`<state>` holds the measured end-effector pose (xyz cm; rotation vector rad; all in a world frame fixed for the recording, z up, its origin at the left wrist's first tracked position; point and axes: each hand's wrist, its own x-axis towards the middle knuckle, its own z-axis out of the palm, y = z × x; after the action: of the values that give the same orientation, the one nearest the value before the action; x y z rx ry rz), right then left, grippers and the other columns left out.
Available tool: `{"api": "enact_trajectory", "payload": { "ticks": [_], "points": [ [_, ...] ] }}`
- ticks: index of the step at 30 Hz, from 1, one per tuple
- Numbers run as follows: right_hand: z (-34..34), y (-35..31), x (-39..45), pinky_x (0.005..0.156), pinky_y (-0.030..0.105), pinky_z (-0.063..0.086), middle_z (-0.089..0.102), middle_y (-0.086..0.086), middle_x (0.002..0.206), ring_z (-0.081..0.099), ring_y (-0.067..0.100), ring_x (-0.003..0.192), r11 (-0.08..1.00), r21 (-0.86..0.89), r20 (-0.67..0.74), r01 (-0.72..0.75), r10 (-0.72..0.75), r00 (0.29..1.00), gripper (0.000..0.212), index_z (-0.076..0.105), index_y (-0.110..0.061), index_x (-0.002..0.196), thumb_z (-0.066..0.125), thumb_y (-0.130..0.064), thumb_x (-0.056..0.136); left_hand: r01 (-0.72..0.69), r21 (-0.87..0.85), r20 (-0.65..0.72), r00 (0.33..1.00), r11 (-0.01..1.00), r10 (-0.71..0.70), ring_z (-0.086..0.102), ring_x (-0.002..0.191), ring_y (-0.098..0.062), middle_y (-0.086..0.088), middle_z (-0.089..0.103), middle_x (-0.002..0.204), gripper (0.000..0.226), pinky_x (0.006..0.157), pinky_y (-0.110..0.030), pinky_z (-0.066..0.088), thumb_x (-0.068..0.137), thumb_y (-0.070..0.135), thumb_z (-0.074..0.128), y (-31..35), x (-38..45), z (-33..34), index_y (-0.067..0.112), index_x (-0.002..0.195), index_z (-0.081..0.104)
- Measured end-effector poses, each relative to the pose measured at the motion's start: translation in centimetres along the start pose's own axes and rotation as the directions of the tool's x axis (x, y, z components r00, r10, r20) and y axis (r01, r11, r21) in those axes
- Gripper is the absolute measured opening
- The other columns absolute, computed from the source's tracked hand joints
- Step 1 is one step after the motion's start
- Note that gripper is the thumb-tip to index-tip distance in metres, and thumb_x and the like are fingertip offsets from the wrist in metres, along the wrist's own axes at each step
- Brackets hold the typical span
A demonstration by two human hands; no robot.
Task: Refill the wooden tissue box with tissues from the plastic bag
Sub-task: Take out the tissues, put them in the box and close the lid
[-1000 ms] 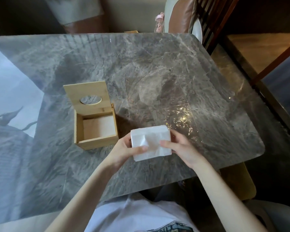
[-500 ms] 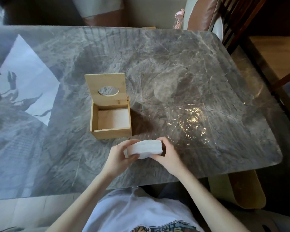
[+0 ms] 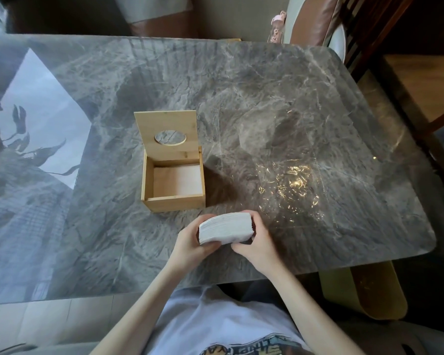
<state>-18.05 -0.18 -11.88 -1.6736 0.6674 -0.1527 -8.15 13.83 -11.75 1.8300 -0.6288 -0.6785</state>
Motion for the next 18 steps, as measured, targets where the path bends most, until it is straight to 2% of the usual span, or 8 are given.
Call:
{"api": "enact_trajectory", "payload": {
  "ticks": [2,5,8,10,13,16,18],
  "points": [
    [-0.5,-0.2,0.1,0.076,0.007,0.043,0.057,-0.006,0.106,0.056,0.004,0.098,1.0,-0.011,0.044,0.004,-0.003,0.999,0.065,0.045,-0.024,0.116,0.069,0.01,0.066,-0.012,0.035,0.019,1.0,0.999,0.011,0.06,0.097,0.005,0.038,0.063,0.098,0.047,0.083,-0.011,0.046,0.065,0.025,0.074,0.1,0.1,-0.3,0.043,0.103,0.053],
    [-1.4,-0.8,0.7,0.083,0.008,0.043,0.062,-0.006,0.11,0.058,0.001,0.1,0.998,-0.064,0.116,0.019,-0.012,0.993,0.064,0.049,-0.029,0.119,0.074,0.002,0.069,-0.007,0.091,0.055,0.998,0.996,0.002,0.06,0.091,0.01,0.042,0.062,0.091,0.044,0.079,-0.008,0.045,0.068,0.016,0.076,0.2,0.4,-1.2,0.04,0.099,0.056],
    [-2.2,-2.0,1.6,0.089,0.018,0.044,0.064,-0.003,0.109,0.058,0.01,0.104,0.988,-0.149,0.187,0.042,-0.014,0.982,0.052,0.057,-0.03,0.107,0.077,-0.003,0.067,0.032,0.067,0.089,0.995,0.997,-0.038,0.062,0.09,0.001,0.024,0.068,0.088,0.042,0.079,-0.023,0.051,0.066,0.017,0.077,0.9,0.8,-2.4,0.041,0.094,0.057],
    [-2.8,-3.6,2.1,0.083,0.015,0.043,0.065,-0.007,0.104,0.058,0.008,0.1,0.982,-0.183,0.23,0.048,-0.004,0.973,0.045,0.061,-0.023,0.106,0.077,-0.006,0.067,0.056,0.016,0.114,0.992,0.998,-0.058,0.064,0.088,-0.008,0.011,0.072,0.089,0.04,0.079,-0.031,0.053,0.06,0.025,0.077,2.0,1.0,-3.5,0.037,0.095,0.06],
    [-3.4,-6.8,2.9,0.076,0.013,0.045,0.069,-0.01,0.096,0.062,-0.001,0.088,0.992,-0.113,0.319,0.063,-0.024,0.947,0.041,0.064,-0.019,0.103,0.079,-0.006,0.067,0.094,-0.113,0.143,0.987,0.989,-0.077,0.069,0.083,-0.012,0.005,0.074,0.09,0.042,0.073,-0.026,0.057,0.056,0.025,0.08,4.4,1.2,-5.6,0.027,0.095,0.066],
    [-3.4,-9.9,3.9,0.07,0.017,0.051,0.072,-0.007,0.088,0.066,0.005,0.082,0.999,0.042,0.353,0.027,-0.04,0.935,0.037,0.066,-0.012,0.099,0.076,0.001,0.066,0.127,-0.26,0.129,0.987,0.957,-0.096,0.07,0.072,-0.013,0.001,0.076,0.078,0.028,0.062,-0.02,0.055,0.067,0.002,0.076,7.3,1.6,-7.7,0.011,0.092,0.069],
    [-3.0,-11.8,4.7,0.065,0.019,0.052,0.073,-0.007,0.08,0.067,0.008,0.077,0.993,0.119,0.339,0.009,-0.049,0.94,0.027,0.068,-0.012,0.091,0.074,0.001,0.068,0.158,-0.349,0.097,0.986,0.924,-0.132,0.07,0.067,-0.012,0.0,0.076,0.074,0.021,0.057,-0.018,0.053,0.069,0.002,0.071,8.9,2.0,-9.0,0.007,0.089,0.07]
  ]
}}
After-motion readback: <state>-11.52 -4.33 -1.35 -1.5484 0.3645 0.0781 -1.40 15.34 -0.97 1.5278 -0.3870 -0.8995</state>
